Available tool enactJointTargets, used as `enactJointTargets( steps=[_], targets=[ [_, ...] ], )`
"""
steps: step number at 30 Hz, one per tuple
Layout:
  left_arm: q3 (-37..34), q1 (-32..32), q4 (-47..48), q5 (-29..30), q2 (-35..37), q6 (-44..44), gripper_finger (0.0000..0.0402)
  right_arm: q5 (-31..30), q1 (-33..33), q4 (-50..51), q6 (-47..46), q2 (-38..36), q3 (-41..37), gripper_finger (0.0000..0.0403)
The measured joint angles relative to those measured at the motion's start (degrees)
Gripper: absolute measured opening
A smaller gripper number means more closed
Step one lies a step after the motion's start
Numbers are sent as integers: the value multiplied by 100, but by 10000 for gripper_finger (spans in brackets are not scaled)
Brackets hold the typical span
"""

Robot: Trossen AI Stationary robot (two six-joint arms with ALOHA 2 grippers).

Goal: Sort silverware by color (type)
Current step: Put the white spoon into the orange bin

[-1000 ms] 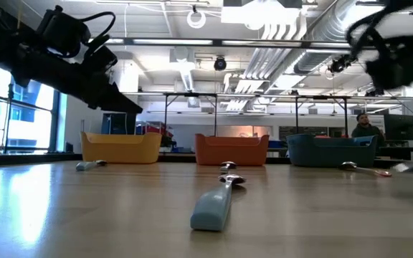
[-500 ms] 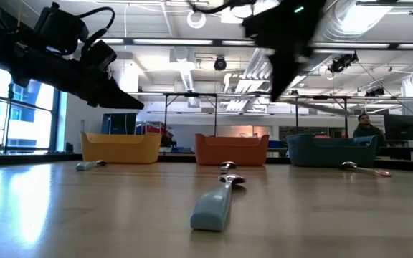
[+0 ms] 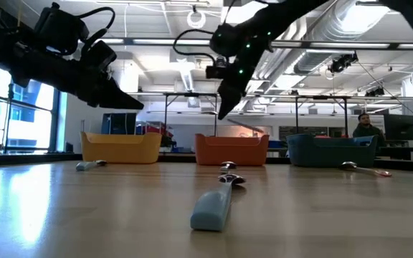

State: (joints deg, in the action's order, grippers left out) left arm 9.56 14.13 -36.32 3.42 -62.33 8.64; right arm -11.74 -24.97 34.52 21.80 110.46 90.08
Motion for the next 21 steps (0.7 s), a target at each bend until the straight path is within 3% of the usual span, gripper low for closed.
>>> enactJointTargets(
  steps=[4, 9, 21],
  targets=[
    [0, -11, 4, 0, 0, -40, 17, 473, -288, 122, 260, 532, 643, 3],
    [0, -22, -5, 0, 0, -46, 17, 579, -473, 483, 411, 1106, 1037, 3],
    [0, -24, -48, 33, 0, -50, 17, 842, -721, 621, 185, 1458, 1119, 8]
  ],
)
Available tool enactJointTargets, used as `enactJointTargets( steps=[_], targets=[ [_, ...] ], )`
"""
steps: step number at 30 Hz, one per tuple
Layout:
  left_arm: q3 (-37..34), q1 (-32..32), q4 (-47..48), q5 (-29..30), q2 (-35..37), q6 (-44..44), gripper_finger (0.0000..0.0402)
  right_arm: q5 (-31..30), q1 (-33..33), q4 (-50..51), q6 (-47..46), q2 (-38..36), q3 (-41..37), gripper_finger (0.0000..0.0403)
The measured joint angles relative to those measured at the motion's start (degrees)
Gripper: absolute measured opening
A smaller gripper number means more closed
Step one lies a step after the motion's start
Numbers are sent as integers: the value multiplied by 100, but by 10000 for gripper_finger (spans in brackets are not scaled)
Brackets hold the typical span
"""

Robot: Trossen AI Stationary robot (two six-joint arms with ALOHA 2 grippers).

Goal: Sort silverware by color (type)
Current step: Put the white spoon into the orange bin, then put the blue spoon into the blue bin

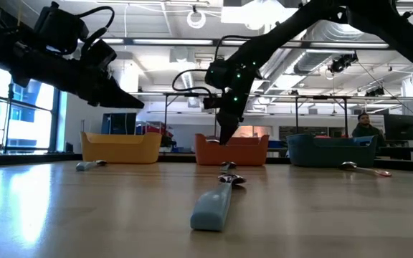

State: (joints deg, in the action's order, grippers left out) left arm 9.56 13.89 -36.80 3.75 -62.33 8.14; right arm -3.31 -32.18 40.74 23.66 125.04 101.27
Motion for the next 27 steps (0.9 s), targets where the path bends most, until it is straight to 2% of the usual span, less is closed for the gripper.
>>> enactJointTargets(
  steps=[4, 12, 15, 18, 22, 27],
  targets=[
    [0, -4, 0, 0, 0, -13, 17, 17, 55, 96, -18, 2, 112, 25],
    [0, -4, 10, -47, 0, -9, 17, -20, 310, 684, -369, 0, 1116, 114],
    [-2, -4, 60, -49, 0, 42, 17, -29, 430, 1155, -426, -1, 1452, 111],
    [-2, -4, 126, -50, 0, 100, 17, -68, 562, 1385, -347, -80, 1511, 77],
    [-2, -4, 154, -52, 0, 193, 17, -63, 655, 661, -427, -388, 822, 12],
    [-2, -4, 90, -52, 0, 352, 17, -81, 791, -1179, -707, -922, -868, 13]
  ],
)
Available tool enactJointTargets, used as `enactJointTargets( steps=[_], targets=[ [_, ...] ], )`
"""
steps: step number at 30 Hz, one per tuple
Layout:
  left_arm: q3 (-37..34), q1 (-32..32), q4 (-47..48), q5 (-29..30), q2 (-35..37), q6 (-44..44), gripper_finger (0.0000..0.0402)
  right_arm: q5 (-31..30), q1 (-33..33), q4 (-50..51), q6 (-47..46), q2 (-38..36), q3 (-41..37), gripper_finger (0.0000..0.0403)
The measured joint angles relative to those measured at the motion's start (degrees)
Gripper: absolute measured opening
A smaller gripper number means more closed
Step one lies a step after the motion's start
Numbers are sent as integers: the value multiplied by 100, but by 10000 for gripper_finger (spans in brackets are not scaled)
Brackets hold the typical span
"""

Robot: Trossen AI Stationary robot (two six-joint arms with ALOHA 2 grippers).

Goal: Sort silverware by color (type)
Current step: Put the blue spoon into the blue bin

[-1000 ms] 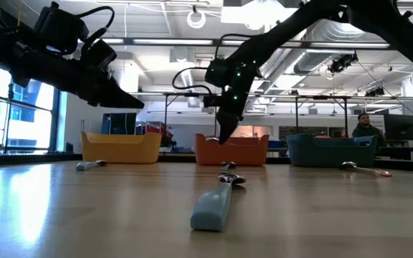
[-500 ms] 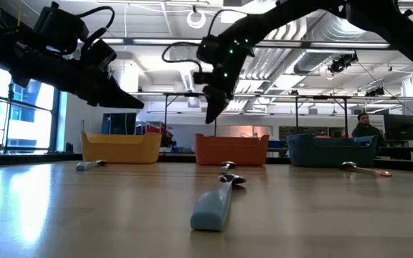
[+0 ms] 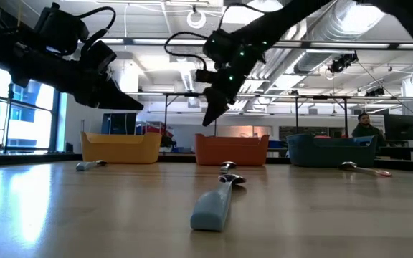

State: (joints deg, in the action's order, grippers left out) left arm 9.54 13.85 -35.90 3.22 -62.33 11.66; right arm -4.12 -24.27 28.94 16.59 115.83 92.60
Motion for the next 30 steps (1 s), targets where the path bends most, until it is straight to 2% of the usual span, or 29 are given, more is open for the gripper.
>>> enactJointTargets(
  steps=[6, 9, 12, 16, 20, 24, 30],
  targets=[
    [0, 0, 3, -2, 0, 57, 17, -188, 423, -2011, -642, -1043, -1998, 5],
    [0, 0, 11, -4, 0, 74, 17, -259, 734, -2406, -898, -1645, -2690, 2],
    [0, -4, -5, -32, -2, 201, 17, -505, 1202, -2358, -894, -2080, -3116, 2],
    [0, -4, -106, -125, 0, 415, 17, -660, 1895, -2318, -677, -2262, -3340, 10],
    [0, 12, -196, -122, 0, 501, 17, -476, 2449, -2316, -572, -2192, -3344, 28],
    [0, 13, -167, -122, -2, 500, 17, -122, 2837, -2285, -757, -2137, -3346, 60],
    [0, 10, 146, -122, -2, 494, 17, -47, 3296, -2340, -869, -2064, -3344, 112]
  ],
)
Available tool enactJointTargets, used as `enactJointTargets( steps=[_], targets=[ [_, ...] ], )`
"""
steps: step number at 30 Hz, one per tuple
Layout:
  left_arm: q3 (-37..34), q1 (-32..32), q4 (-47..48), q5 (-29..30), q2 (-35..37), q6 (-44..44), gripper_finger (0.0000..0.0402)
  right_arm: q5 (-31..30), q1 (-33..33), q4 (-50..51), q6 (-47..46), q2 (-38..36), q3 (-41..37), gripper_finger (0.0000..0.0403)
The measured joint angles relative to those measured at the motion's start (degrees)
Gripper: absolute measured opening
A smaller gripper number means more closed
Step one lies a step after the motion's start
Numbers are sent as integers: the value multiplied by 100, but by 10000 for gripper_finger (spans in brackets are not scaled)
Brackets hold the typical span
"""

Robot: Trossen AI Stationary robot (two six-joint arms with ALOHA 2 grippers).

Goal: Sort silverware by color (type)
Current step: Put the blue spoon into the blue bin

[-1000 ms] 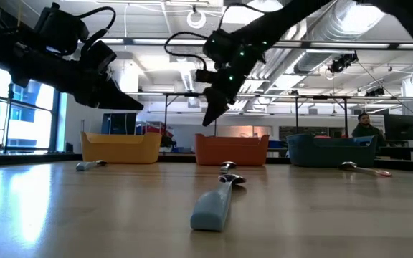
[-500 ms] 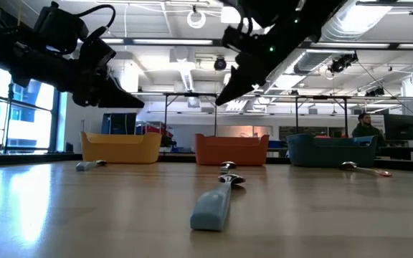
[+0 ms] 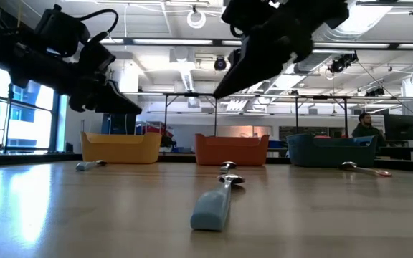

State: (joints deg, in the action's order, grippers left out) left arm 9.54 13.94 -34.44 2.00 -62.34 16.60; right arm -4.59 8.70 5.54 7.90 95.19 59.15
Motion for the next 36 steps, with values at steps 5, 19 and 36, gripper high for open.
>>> enactJointTargets(
  steps=[5, 19, 36],
  targets=[
    [0, -1, 127, -2, -1, 4, 17, 428, 319, 37, -196, 223, 0, 132],
    [0, -10, 186, -4, -1, 1, 17, 573, 954, 1230, -140, 1635, 1373, 136],
    [-4, -12, 555, -4, -1, -127, 17, 714, 1000, 2772, 272, 2676, 2784, 135]
  ],
)
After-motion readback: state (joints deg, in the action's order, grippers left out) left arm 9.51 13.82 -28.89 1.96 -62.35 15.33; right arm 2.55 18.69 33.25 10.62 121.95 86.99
